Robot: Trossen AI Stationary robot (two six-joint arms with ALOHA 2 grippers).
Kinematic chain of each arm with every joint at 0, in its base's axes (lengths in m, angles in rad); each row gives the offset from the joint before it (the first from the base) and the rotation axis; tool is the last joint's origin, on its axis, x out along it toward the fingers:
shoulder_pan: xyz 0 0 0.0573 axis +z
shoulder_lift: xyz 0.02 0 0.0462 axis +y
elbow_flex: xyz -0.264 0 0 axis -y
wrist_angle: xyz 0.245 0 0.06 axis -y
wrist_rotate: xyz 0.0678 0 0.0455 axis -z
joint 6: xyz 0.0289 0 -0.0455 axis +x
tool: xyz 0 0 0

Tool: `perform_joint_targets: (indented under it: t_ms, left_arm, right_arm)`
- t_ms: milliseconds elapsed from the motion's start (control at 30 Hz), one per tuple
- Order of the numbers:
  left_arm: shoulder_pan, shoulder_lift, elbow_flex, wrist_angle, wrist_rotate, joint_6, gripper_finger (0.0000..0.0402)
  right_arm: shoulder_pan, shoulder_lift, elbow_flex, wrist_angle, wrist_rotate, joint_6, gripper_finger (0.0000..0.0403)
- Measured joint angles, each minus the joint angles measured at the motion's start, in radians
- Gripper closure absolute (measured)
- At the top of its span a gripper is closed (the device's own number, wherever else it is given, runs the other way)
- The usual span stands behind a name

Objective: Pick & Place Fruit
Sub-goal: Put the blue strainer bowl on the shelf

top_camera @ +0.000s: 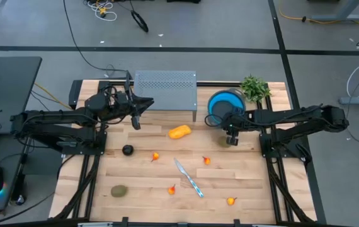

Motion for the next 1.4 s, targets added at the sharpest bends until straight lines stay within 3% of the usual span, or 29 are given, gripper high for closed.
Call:
perform_joint_targets:
  t_ms: [167,500,933,1200,1400]
  left_arm:
    - [0.0,0.0,0.0,0.0,0.0,0.0,0.0345]
    - [0.0,0.0,0.0,0.0,-0.004,0.007,0.0345]
    - [0.0,0.0,0.0,0.0,-0.004,0.008,0.0345]
    - [0.0,0.0,0.0,-0.006,0.013,0.003,0.0345]
    - [0.0,0.0,0.0,-0.006,0.015,-0.006,0.0345]
  right_arm:
    - [0.0,0.0,0.0,0.006,0.004,0.0,0.0318]
    - [0.0,0.001,0.018,0.01,0.009,0.0,0.032]
    - [0.013,0.0,0.339,-0.118,0.189,-0.023,0.0321]
    - [0.013,0.007,0.344,-0.219,-0.024,-0.026,0.0317]
    - [0.009,0.014,0.239,-0.232,-0.045,-0.026,0.0271]
